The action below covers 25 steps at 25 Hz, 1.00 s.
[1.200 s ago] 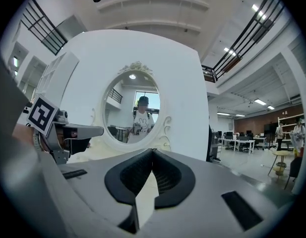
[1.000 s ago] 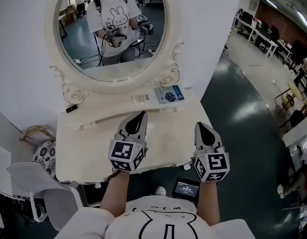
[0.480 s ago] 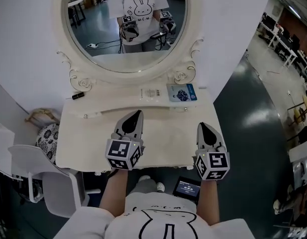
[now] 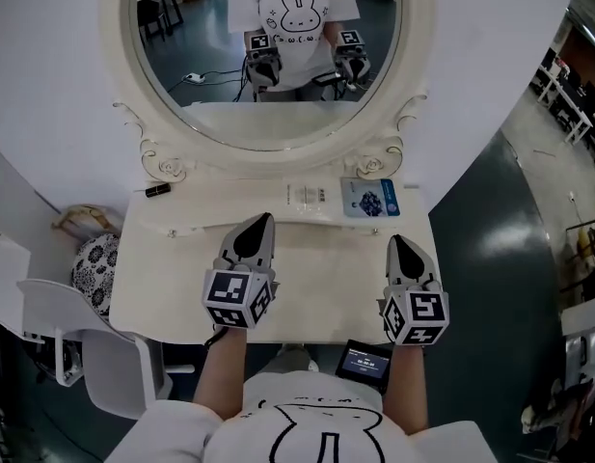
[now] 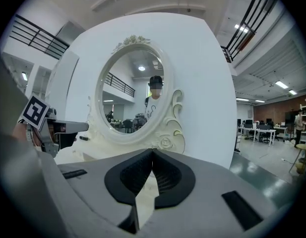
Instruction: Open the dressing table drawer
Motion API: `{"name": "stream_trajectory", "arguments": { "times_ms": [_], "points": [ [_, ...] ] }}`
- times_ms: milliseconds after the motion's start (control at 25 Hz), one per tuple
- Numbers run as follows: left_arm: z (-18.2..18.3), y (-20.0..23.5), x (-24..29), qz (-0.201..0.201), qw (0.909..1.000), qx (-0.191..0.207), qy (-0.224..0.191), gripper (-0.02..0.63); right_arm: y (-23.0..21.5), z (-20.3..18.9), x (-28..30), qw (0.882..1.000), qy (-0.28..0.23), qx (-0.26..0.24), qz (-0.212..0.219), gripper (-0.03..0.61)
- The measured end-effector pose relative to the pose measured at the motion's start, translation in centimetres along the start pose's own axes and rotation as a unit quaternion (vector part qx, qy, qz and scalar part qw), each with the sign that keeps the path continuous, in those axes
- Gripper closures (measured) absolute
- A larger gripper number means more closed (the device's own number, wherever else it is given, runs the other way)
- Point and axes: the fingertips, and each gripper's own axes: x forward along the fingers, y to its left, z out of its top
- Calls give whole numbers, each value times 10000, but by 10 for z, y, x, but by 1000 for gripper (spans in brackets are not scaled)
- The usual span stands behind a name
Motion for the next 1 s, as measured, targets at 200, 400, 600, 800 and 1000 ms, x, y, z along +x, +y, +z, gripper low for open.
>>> {"name": "stream_trajectory", "arguments": {
  "times_ms": [200,400,600,800,1000],
  "points": [
    [6,20,30,66,9999,-78,-33,606,-10,10,34,9999,30,-130,4,565],
    [-4,27,49,114,9998,-140,98,606,-21,-4,52,9997,227,-75,12,565],
    [-34,26,52,289,9984,-294,389,606,-28,-37,57,9980,607,36,194,563],
    [-67,20,47,509,9949,-467,730,606,-35,-72,56,9942,991,195,375,549],
    [-102,12,38,623,9900,-612,1110,606,-34,-104,56,9894,1314,355,509,522]
  ]
}}
